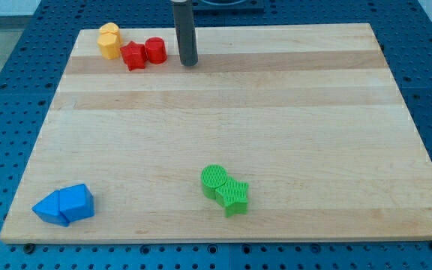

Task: Adjust the red blocks diagonal to each other

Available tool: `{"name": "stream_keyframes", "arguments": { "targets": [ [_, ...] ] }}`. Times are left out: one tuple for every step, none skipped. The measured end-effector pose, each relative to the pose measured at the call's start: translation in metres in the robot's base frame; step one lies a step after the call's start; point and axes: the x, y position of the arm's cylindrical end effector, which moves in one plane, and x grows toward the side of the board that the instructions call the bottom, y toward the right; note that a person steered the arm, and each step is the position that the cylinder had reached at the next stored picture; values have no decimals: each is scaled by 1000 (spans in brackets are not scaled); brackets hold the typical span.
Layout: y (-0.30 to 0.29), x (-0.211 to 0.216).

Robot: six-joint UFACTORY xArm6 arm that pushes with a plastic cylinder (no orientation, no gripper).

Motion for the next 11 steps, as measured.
{"name": "stream_keyframes", "arguments": {
  "targets": [
    [-33, -2],
    [-68, -2],
    [-85, -2],
    [-86, -2],
    [-99, -2],
    [-116, -1],
    [-117, 2],
    [-120, 6],
    [-131, 8],
    [-138, 8],
    [-121, 13]
  ]
}}
